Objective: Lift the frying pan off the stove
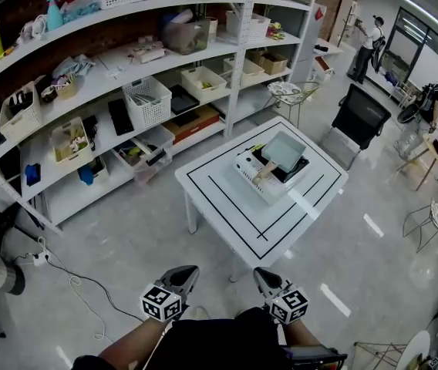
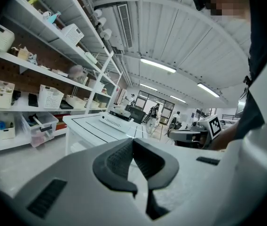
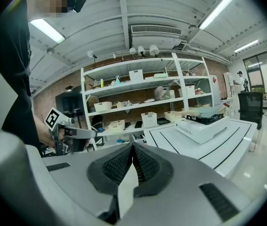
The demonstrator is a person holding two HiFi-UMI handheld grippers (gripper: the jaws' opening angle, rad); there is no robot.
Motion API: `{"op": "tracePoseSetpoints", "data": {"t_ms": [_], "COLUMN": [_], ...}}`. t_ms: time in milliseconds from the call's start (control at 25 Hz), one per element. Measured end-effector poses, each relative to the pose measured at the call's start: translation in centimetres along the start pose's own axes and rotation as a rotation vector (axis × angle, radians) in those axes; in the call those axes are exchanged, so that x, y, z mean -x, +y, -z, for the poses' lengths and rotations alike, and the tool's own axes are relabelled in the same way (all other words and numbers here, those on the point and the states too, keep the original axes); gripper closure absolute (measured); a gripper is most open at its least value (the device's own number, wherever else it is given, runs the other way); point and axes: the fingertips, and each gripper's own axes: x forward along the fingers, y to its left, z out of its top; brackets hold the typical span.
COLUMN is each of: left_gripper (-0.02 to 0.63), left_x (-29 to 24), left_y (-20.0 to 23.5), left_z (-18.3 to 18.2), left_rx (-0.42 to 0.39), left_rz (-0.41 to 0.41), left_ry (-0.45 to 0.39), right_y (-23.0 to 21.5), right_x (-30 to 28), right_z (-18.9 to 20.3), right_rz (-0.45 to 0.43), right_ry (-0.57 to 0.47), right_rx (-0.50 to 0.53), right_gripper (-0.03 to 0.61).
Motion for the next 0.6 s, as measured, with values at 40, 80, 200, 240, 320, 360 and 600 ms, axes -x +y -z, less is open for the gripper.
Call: {"op": "tracePoseSetpoints", "data": {"t_ms": [40, 80, 200, 240, 320, 360, 600], "left_gripper": [0.606, 0.606, 0.606, 0.606, 0.606, 0.606, 0.606], "left_x": [0.1, 0.1, 0.0, -0.2, -0.6, -0.8, -3.2], "left_y": [0.4, 0.7, 1.1, 1.1, 1.2, 1.4, 3.1], "left_z": [0.0, -0.1, -0.2, -0.2, -0.2, -0.1, -0.8], "left_rx": [0.001, 0.005, 0.011, 0.011, 0.008, 0.008, 0.007], "left_rz": [-0.005, -0.010, -0.012, -0.010, -0.010, -0.013, -0.037], "left_ry": [0.000, 0.000, 0.001, 0.003, 0.014, 0.022, 0.049], "right_y": [0.1, 0.3, 0.4, 0.3, -0.1, -0.3, -2.9], "right_x": [-0.3, -0.5, -0.8, -0.9, -1.2, -1.5, -3.5], "right_z": [-0.2, -0.4, -0.3, -0.2, 0.3, 0.6, 0.7], "right_rz": [-0.004, -0.008, -0.015, -0.014, -0.014, -0.016, -0.026], "right_ry": [0.000, 0.000, 0.003, 0.004, 0.007, 0.011, 0.004], "right_rx": [0.003, 0.007, 0.008, 0.003, -0.014, -0.022, -0.056], "right_gripper": [0.554, 0.554, 0.554, 0.554, 0.554, 0.554, 0.554]}}
